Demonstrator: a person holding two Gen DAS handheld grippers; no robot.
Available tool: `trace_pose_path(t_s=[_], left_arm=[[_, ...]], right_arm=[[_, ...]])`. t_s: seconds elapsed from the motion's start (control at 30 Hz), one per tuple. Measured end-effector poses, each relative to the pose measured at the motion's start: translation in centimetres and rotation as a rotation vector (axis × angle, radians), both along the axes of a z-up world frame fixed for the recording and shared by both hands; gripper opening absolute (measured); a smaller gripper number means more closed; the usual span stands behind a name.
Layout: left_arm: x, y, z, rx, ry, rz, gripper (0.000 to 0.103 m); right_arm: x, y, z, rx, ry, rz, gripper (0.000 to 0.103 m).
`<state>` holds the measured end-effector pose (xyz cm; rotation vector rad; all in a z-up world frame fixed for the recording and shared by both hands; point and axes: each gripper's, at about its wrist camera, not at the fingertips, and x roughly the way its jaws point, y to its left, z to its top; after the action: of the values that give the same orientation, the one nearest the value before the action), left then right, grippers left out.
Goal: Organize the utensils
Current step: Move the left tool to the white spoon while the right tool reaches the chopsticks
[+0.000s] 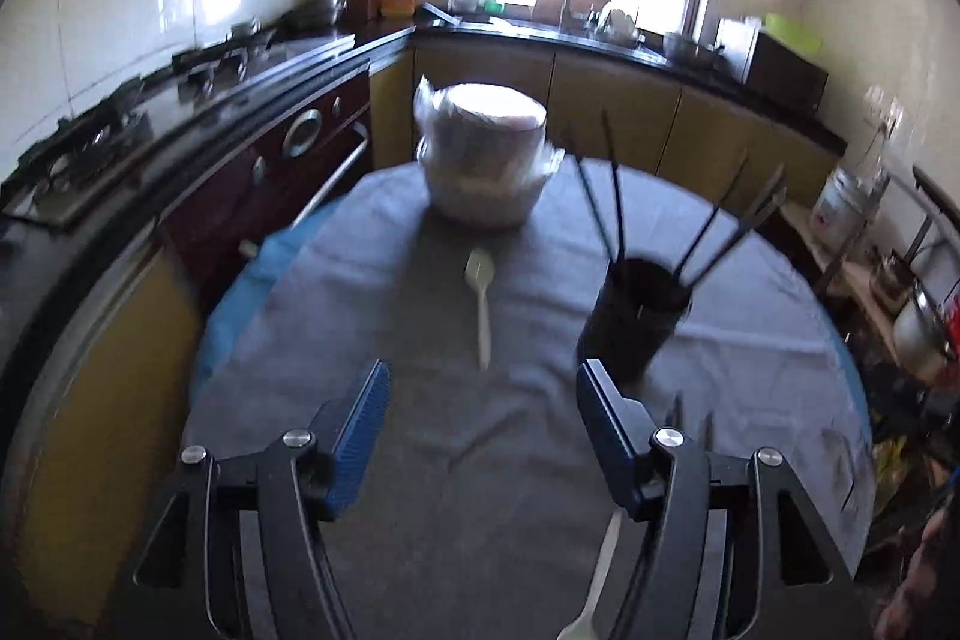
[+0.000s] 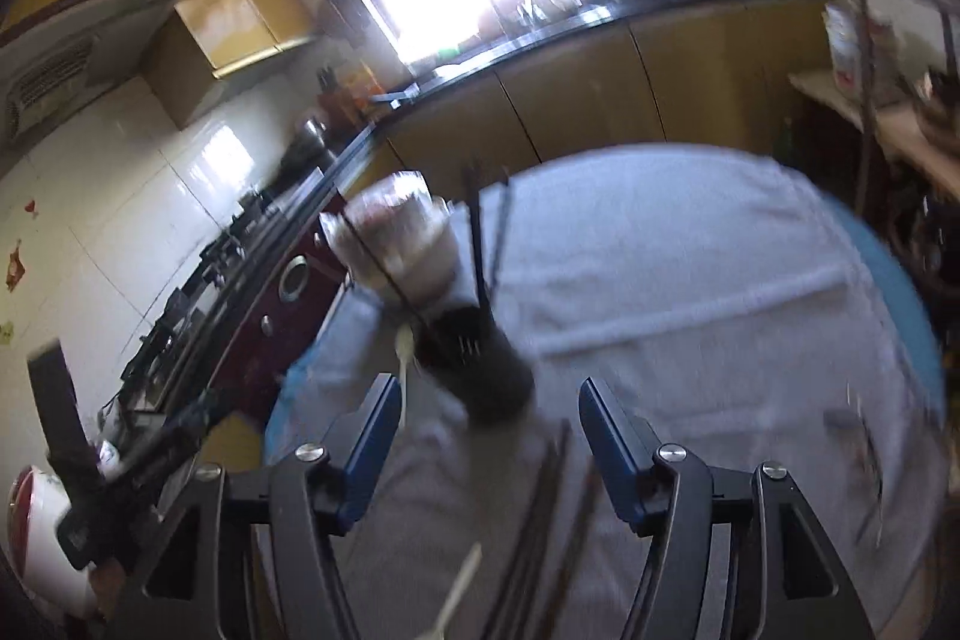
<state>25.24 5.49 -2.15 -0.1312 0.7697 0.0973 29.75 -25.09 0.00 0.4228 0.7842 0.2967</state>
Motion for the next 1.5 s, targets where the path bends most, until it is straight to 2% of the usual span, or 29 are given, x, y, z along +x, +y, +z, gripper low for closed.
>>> trace_pose_path(t_s=[0.13,0.2,0.3,0.4,0.47,0.53,0.57,0.7,0.9,1.0,1.07,1.13,1.2,1.3,1.37,1.43,1.5], left_arm=[[-2.9,-0.9,-3.3,0.018,0.076,-0.03,0.066],[-3.6,-1.5,-4.6,0.01,0.116,-0.054,0.066],[-3.9,-2.7,-5.7,0.029,0.151,-0.096,0.066],[-3.8,-4.0,-6.7,0.053,0.182,-0.136,0.066],[-3.5,-4.3,-7.5,0.037,0.208,-0.155,0.066],[-3.0,-4.5,-8.0,0.02,0.232,-0.162,0.065],[-2.8,-4.6,-8.2,0.014,0.239,-0.164,0.065],[-1.4,-5.3,-9.1,-0.005,0.269,-0.19,0.065],[0.5,-7.9,-11.4,0.024,0.325,-0.261,0.062],[1.2,-9.3,-13.0,0.056,0.36,-0.287,0.056],[1.6,-10.1,-14.3,0.09,0.398,-0.3,0.045],[1.5,-10.6,-14.3,0.111,0.373,-0.309,0.045],[1.7,-10.8,-14.3,0.124,0.382,-0.315,0.044],[2.1,-10.8,-14.1,0.118,0.402,-0.333,0.038],[2.2,-10.4,-14.0,0.118,0.412,-0.326,0.025],[2.3,-9.6,-13.9,0.114,0.418,-0.309,0.016],[2.3,-9.0,-14.0,0.102,0.422,-0.293,0.016]], right_arm=[[-2.0,-1.0,-3.2,-0.009,0.075,-0.014,0.063],[-2.4,-1.1,-4.8,-0.033,0.114,-0.02,0.053],[-2.2,-1.3,-6.4,-0.008,0.171,-0.006,0.048],[-1.7,-1.4,-7.5,0.029,0.213,-0.002,0.046],[-1.4,-1.4,-8.0,0.043,0.232,0.003,0.046],[-1.0,-1.2,-8.4,0.039,0.249,0.002,0.044],[-0.8,-1.2,-8.5,0.038,0.257,0.004,0.039],[0.7,-1.0,-9.3,0.024,0.285,0.006,0.038],[3.4,-0.8,-11.1,0.008,0.334,0.009,0.038],[5.2,-0.9,-12.4,0.009,0.373,0.005,0.032],[6.7,-0.7,-13.5,-0.003,0.405,0.0,0.027],[7.8,-0.4,-14.3,-0.023,0.431,-0.009,0.026],[9.0,0.1,-14.9,-0.029,0.443,-0.001,0.026],[10.2,0.8,-15.5,-0.053,0.46,0.007,0.025],[11.1,1.2,-16.1,-0.074,0.48,0.008,0.022],[11.3,1.4,-16.0,-0.102,0.481,0.0,0.018],[11.4,1.8,-16.0,-0.132,0.492,0.001,0.016]])
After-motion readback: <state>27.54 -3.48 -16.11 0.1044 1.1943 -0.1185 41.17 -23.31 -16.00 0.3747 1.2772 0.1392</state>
